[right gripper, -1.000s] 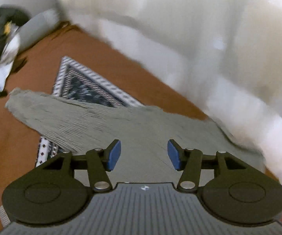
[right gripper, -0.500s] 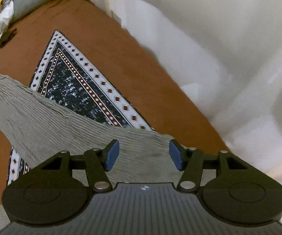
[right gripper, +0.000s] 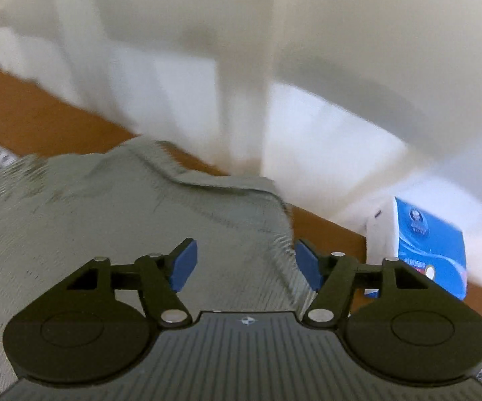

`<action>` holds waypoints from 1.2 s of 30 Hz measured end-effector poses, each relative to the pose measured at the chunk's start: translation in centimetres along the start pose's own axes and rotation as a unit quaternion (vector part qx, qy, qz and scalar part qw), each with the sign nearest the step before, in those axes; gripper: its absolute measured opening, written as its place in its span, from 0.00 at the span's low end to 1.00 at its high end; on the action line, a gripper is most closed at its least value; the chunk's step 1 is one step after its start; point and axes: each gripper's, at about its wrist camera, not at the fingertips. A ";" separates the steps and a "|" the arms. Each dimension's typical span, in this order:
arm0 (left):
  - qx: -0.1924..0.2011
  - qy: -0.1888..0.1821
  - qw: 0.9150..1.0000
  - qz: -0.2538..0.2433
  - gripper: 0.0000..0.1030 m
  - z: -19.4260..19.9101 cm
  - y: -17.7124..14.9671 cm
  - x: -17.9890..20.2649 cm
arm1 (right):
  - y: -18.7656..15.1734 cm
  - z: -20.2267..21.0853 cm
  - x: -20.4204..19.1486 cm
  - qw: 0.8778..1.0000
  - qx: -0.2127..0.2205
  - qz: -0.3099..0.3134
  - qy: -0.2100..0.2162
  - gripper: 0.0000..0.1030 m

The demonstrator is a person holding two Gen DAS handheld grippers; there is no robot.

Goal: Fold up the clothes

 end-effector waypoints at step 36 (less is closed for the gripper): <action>-0.006 -0.061 0.998 -0.006 0.65 -0.1 0.3 -0.9 | 1.4 0.5 -22.8 0.932 0.009 0.305 0.196 0.59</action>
Point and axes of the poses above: each gripper's, at about its wrist camera, not at the fingertips, and z roughly against the way its jaws point, x to its right, y to its top, and after that the axes turned 13 degrees about -z, right-handed
